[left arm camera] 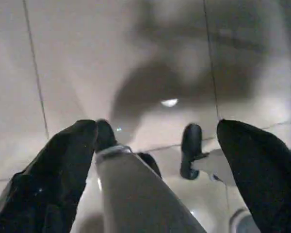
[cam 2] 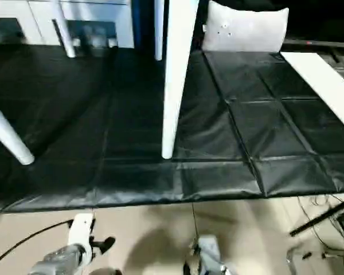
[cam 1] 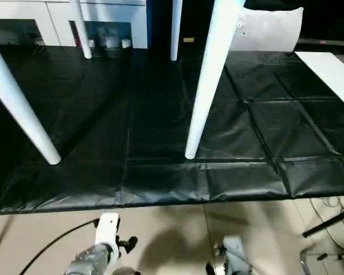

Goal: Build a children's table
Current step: Flip table

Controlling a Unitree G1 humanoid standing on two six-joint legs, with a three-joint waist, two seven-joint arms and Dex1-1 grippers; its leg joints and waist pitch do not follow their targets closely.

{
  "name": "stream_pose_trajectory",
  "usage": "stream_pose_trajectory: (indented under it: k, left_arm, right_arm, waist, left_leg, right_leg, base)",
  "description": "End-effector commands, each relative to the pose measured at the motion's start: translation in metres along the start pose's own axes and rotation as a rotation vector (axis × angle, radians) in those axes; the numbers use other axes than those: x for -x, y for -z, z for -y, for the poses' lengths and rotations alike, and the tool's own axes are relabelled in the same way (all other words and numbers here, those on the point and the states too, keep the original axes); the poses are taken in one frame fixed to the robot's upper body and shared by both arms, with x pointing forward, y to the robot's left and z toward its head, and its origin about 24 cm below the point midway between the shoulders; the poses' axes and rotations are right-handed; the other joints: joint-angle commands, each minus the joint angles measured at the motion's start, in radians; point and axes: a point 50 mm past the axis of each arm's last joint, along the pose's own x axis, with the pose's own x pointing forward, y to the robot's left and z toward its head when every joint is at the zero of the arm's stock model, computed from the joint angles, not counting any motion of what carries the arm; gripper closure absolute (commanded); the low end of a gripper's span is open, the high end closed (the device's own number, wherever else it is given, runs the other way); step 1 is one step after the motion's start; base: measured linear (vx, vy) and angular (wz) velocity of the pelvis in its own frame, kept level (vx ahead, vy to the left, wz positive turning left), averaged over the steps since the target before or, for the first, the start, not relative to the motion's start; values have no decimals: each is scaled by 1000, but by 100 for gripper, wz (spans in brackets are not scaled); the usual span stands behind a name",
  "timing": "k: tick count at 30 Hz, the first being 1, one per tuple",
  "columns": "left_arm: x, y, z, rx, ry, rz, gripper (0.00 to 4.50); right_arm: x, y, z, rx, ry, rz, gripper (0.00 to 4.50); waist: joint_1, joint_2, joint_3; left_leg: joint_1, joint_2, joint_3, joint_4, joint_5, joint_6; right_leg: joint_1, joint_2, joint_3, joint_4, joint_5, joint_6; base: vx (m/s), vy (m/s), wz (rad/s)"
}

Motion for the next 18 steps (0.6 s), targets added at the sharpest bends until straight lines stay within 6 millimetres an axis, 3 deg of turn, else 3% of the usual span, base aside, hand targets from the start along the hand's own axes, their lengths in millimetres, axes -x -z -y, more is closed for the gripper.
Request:
stream_pose_trajectory:
  k: [1,2,4,7,13,15,16,17,18]
  left_arm:
    - [0,11,0,-22,-6,-48,8]
    - [0,18,-2,-18,-43,-84,8]
    - [1,23,-5,-13,-67,-108,8]
    - [3,28,-8,-17,-83,-131,8]
    - [3,31,-7,6,-62,-99,8]
    - [3,34,-6,20,-58,-95,8]
    - [3,36,-5,22,-59,-100,8]
    - [3,41,-3,25,-63,-112,8]
    - [3,41,-3,25,-63,-112,8]
  right_arm:
    - [1,17,1,-9,27,-56,0]
    - [3,25,0,7,47,-65,0]
    - [3,31,-1,19,50,-76,0]
    - [4,37,-4,35,48,-84,0]
    - [6,46,-13,43,43,-59,0]
    - [7,51,-16,53,44,-60,0]
    - [6,46,-11,54,47,-57,0]
    - [4,28,6,67,56,-51,0]
    - [4,28,6,67,56,-51,0]
  waist:
    - [-1,10,-38]
    - [-2,11,-31]
    - [-1,11,-28]
    - [2,14,-26]
    - [9,14,-31]
    - [10,12,-35]
    - [10,12,-35]
    - [10,10,-36]
    - [6,11,-36]
  left_leg:
    - [12,94,-26,-82,-174,103]
    - [15,96,-25,-89,-246,60]
    - [21,98,-24,-95,-321,-1]
    - [23,99,-25,-101,-352,-25]
    - [17,98,-23,-101,-307,-21]
    - [17,99,-20,-99,-271,0]
    - [17,99,-19,-99,-265,3]
    - [17,99,-19,-99,-256,8]
    - [17,98,-18,-99,-261,12]
  right_leg:
    - [36,-111,70,-71,33,-251]
    - [32,-112,74,-84,-89,-237]
    - [26,-116,82,-98,-228,-203]
    - [19,-114,84,-103,-266,-182]
    - [21,-112,86,-95,-168,-185]
    - [23,-112,85,-88,-98,-200]
    - [24,-111,85,-87,-86,-201]
    - [29,-110,83,-86,-70,-203]
    - [26,-108,83,-85,-68,-208]
  base:
    - [0,0,0]
    - [0,0,0]
    - [0,0,0]
    - [0,0,0]
    - [0,0,0]
    - [0,0,0]
    - [0,0,0]
    - [0,0,0]
    - [0,0,0]
